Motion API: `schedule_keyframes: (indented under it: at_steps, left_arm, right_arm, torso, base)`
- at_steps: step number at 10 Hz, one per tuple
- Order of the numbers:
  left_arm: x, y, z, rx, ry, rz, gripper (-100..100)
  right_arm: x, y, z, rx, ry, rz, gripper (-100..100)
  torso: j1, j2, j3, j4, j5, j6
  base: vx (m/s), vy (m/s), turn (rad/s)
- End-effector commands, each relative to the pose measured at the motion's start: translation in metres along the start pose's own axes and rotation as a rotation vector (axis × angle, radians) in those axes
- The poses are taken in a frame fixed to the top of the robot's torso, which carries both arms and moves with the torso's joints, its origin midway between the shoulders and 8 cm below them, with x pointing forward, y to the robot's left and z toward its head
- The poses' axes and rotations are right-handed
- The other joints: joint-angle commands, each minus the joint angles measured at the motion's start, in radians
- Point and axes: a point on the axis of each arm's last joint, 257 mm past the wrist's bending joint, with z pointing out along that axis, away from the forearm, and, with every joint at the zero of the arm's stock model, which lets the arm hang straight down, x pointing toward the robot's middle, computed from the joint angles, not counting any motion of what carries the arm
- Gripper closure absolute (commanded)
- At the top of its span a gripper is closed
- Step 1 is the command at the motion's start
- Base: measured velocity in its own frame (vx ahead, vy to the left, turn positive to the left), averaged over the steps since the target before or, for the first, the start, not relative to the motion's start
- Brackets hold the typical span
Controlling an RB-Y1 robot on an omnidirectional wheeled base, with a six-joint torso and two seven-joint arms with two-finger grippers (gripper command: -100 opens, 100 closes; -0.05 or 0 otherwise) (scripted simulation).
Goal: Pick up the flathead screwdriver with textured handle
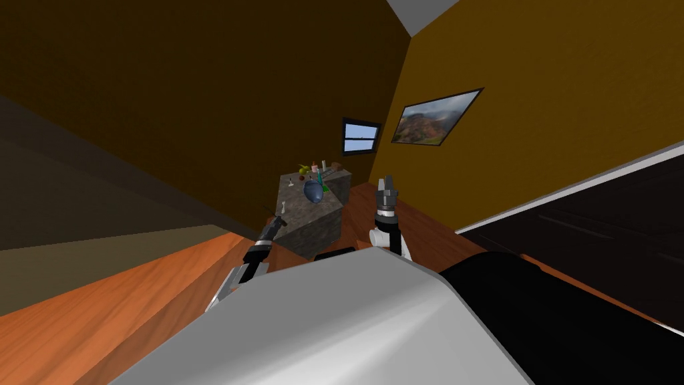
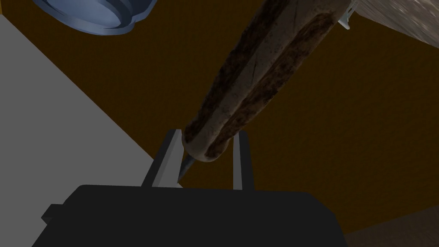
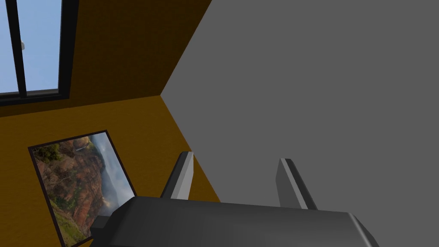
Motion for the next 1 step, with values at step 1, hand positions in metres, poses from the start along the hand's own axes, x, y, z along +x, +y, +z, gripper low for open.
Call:
schedule_keyframes:
  at_steps: [1]
  left_arm:
    - [0.0,0.0,0.0,0.0,0.0,0.0,0]
  right_arm:
    - [0.0,0.0,0.0,0.0,0.0,0.0,0]
  torso:
    - [0.0,0.0,0.0,0.0,0.0,0.0]
  base:
    - [0.0,0.0,0.0]
